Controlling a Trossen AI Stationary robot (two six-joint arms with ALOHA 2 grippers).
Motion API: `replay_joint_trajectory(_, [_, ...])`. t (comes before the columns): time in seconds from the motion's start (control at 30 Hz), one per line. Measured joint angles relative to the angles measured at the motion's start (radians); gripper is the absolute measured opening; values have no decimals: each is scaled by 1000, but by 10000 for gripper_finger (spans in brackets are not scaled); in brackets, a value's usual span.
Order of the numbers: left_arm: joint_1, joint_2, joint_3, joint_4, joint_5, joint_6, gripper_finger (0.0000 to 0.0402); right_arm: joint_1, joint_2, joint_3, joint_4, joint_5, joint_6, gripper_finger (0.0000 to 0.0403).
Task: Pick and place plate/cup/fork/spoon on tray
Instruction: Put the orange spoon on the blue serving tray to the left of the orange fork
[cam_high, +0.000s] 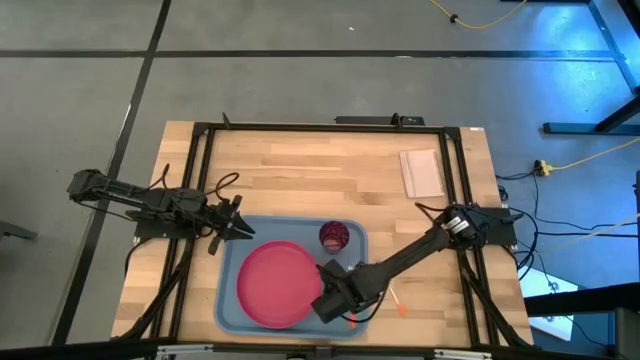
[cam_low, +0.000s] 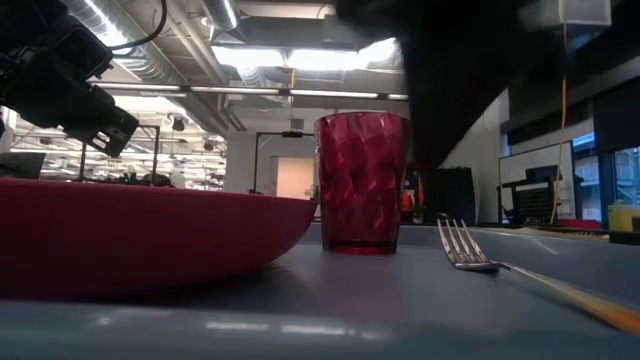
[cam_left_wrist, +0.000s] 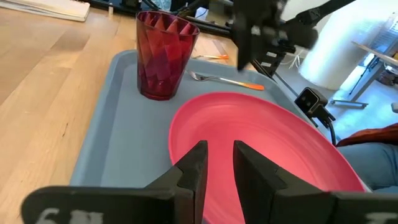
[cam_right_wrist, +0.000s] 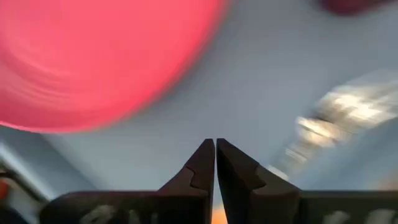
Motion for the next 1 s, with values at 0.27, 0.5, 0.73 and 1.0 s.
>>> replay_joint_trajectory(0.27, [0,0,0,0,0,0,69,106,-11,197,-496,99,316,23])
replay_joint_trajectory(0.5, [0,0,1,2,-6,0,69,154,-31,-10,-504,-35,433,23])
replay_joint_trajectory(0.73, [0,0,1,0,-7,0,69,154,-35,-138,-495,-218,340,23])
replay_joint_trajectory(1.0, [0,0,1,0,-8,0,69,166,-133,-212,-502,-49,254,23])
